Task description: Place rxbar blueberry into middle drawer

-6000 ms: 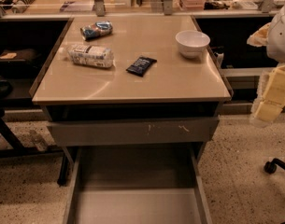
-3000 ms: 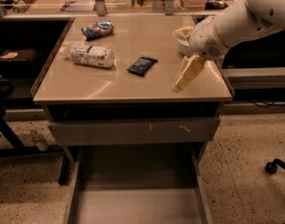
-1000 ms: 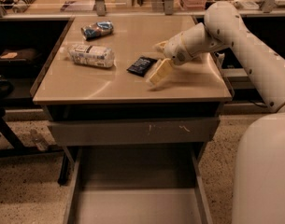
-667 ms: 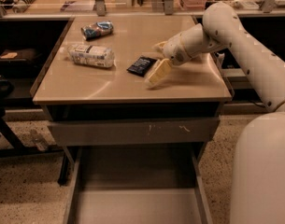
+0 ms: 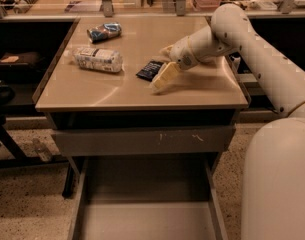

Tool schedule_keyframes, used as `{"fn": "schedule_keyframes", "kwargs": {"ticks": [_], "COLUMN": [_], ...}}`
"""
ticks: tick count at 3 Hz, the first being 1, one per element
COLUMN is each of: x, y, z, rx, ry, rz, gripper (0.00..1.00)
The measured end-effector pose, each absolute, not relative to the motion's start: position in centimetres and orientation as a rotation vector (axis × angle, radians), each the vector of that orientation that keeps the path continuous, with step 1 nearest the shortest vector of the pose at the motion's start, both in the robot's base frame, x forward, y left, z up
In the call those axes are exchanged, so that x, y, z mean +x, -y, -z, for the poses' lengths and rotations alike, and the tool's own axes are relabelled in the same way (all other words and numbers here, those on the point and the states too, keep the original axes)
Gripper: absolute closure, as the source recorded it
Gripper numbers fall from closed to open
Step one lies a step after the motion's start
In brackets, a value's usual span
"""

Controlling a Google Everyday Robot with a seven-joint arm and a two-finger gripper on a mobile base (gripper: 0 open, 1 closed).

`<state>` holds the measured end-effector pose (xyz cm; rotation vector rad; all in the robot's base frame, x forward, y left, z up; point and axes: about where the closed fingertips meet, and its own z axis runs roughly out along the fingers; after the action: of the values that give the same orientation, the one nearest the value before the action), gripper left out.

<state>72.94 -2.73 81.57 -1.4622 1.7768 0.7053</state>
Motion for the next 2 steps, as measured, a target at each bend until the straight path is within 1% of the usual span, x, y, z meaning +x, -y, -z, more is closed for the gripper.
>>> {"fn": "schedule_keyframes", "kwargs": {"ticks": [1, 2], "x": [73.5, 74.9], "y": [2.1, 1.8], "z": [-81.7, -82.2], "rx": [-1.430, -1.379], "ry": [-1.814, -1.878], "rz": [-0.742, -0.730], "gripper": [0.00, 0.00]}}
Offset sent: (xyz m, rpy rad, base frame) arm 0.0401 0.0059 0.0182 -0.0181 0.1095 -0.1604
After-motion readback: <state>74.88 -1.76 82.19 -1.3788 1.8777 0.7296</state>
